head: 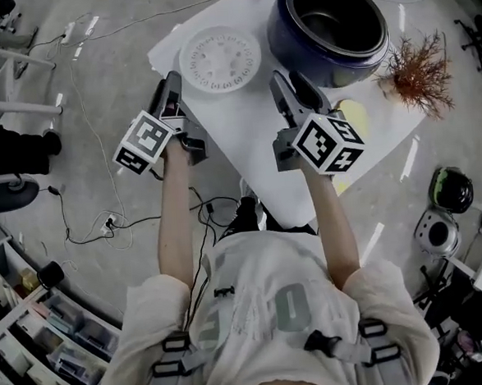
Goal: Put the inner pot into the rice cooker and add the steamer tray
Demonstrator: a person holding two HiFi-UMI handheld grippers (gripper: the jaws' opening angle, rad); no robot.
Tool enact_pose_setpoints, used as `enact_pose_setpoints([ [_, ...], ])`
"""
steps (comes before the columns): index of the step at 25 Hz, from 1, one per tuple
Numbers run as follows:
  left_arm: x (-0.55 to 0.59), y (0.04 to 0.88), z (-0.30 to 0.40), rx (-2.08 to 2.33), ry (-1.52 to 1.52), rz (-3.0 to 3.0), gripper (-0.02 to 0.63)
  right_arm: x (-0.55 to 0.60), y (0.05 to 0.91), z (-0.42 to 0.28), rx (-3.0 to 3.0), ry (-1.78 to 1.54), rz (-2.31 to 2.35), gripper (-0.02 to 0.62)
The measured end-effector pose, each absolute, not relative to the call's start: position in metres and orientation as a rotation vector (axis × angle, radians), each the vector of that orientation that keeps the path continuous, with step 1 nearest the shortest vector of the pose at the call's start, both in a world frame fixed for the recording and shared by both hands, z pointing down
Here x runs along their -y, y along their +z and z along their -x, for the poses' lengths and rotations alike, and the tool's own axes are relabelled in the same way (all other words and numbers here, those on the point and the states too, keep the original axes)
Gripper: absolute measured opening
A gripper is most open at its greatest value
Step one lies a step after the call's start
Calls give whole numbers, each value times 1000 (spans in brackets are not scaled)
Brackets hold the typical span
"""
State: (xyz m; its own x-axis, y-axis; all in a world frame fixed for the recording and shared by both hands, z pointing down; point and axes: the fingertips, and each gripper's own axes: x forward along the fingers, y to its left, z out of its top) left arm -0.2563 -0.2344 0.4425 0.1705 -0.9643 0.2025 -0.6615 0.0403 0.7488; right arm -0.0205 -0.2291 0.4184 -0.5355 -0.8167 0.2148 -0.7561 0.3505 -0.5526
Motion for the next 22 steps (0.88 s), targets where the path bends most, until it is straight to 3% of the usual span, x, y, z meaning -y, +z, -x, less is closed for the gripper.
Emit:
enact_pose_setpoints([
  [10, 287, 560, 280, 1453, -574, -1440, 160, 294, 551, 45, -2208, -1474, 1379, 186],
  [15, 295, 574, 277, 1384, -608, -1406, 158, 299, 575, 53, -2125, -1565, 1355, 179],
  [22, 295, 584, 275, 1361, -601, -1384, 104, 302, 583, 65, -2116, -1586, 1369, 148],
])
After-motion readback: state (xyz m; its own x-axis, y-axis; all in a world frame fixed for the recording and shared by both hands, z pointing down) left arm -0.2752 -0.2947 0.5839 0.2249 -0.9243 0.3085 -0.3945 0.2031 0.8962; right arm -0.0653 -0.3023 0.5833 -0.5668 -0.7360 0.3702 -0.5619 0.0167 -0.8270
